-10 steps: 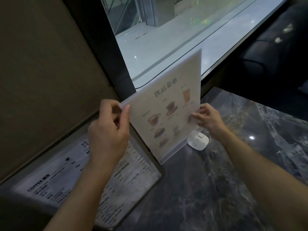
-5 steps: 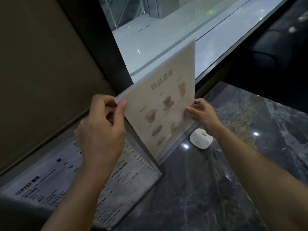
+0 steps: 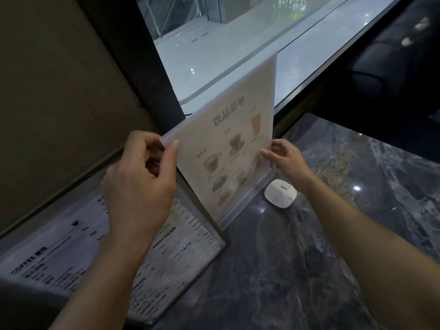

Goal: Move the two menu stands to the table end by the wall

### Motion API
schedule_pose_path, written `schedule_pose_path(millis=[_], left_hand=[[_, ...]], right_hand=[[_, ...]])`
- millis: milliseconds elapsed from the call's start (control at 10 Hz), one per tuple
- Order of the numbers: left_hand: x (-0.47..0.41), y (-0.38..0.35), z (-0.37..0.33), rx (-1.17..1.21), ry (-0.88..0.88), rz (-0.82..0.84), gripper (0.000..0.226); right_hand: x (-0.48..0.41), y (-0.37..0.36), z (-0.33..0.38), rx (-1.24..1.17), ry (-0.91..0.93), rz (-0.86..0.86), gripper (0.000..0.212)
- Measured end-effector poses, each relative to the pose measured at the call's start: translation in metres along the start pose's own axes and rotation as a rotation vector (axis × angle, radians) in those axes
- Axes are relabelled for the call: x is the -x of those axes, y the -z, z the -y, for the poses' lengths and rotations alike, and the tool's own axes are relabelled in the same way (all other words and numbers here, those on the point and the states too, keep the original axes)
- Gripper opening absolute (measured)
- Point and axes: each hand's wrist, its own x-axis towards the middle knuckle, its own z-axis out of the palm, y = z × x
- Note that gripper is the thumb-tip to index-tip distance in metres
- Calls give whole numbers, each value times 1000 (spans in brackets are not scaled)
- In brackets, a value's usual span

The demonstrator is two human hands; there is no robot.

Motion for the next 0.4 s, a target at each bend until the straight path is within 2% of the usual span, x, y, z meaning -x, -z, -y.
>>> schedule_pose_path(millis=[200,300,400], left_hand=[[1,2,-2,16,22,12,15],[1,3,-4,76,21,-31,12],[2,6,-12,177,19,-95,27]], right_hand=[[2,0,6,22,11,47,37],[5,2,9,84,6,82,46],[11,5,12,213,41,36,50]])
